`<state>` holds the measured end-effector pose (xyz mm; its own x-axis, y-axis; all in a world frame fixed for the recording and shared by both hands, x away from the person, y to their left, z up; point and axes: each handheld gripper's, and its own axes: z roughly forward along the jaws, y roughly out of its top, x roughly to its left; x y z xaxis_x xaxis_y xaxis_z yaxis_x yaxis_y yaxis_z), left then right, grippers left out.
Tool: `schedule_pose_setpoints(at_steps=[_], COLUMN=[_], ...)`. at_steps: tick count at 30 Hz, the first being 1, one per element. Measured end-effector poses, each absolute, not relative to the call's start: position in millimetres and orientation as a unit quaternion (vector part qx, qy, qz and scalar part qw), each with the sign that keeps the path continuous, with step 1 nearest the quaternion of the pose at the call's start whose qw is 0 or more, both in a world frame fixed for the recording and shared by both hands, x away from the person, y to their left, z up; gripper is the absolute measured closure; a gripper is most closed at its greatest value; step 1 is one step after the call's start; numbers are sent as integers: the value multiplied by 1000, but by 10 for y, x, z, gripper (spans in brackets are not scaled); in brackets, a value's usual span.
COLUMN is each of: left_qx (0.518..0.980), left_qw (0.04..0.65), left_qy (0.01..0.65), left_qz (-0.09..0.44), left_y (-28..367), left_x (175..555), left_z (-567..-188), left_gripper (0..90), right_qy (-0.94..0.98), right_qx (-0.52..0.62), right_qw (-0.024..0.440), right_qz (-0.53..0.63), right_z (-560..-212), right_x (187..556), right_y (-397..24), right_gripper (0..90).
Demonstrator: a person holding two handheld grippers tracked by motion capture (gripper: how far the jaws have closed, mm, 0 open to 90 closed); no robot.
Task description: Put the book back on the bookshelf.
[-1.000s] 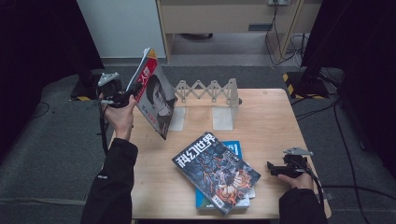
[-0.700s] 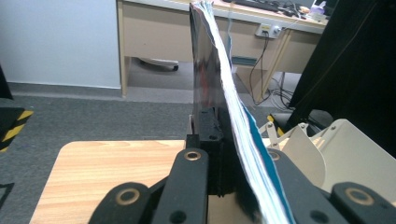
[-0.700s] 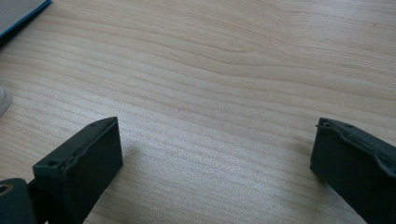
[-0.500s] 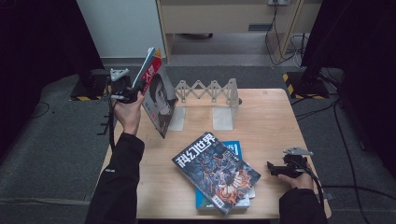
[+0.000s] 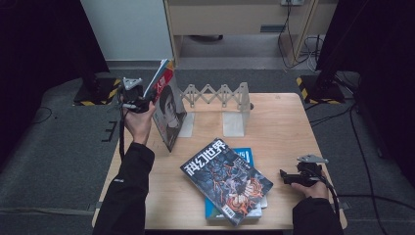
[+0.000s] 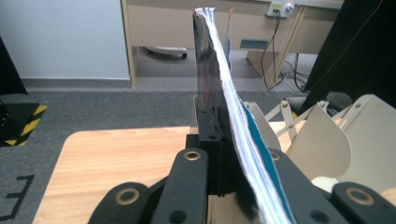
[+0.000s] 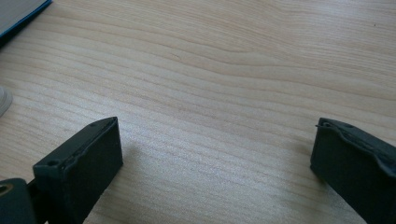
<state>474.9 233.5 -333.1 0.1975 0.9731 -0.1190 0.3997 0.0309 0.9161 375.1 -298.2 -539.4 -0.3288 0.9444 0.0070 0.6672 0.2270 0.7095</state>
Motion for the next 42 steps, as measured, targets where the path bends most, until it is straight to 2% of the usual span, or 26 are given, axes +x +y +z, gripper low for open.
schedule_pose_setpoints(at_steps=[10, 12, 13, 14, 18, 21, 23, 27, 34, 42], left_qx=[636, 636, 643, 647, 659, 663, 663, 667, 656, 643], left_qw=[460, 459, 453, 452, 437, 422, 417, 399, 394, 368], left_qy=[550, 552, 557, 558, 563, 576, 583, 586, 582, 602], left_qz=[285, 282, 265, 256, 239, 223, 217, 229, 276, 297], left_y=[2439, 2449, 2459, 2458, 2407, 2391, 2399, 2384, 2263, 2142], left_x=[4657, 4663, 4705, 4730, 4839, 4938, 4966, 4974, 4986, 5049], left_z=[-3368, -3360, -3346, -3334, -3278, -3257, -3241, -3216, -3226, -3214], left_gripper=[834, 804, 804, 753, 734, 748, 807, 855, 859, 860], right_qy=[752, 752, 752, 752, 752, 752, 752, 752, 752, 754], right_qx=[537, 537, 537, 537, 537, 537, 537, 537, 537, 534], right_qw=[218, 218, 218, 217, 217, 217, 217, 217, 216, 218], right_qz=[314, 314, 314, 314, 314, 315, 315, 315, 315, 315], right_z=[-5392, -5392, -5392, -5391, -5391, -5392, -5392, -5392, -5392, -5393], right_x=[3749, 3749, 3749, 3749, 3749, 3750, 3750, 3751, 3751, 3753], right_y=[-2980, -2979, -2979, -2979, -2978, -2976, -2976, -2974, -2973, -2975], right_gripper=[23, 23, 23, 23, 23, 23, 23, 22, 22, 22])
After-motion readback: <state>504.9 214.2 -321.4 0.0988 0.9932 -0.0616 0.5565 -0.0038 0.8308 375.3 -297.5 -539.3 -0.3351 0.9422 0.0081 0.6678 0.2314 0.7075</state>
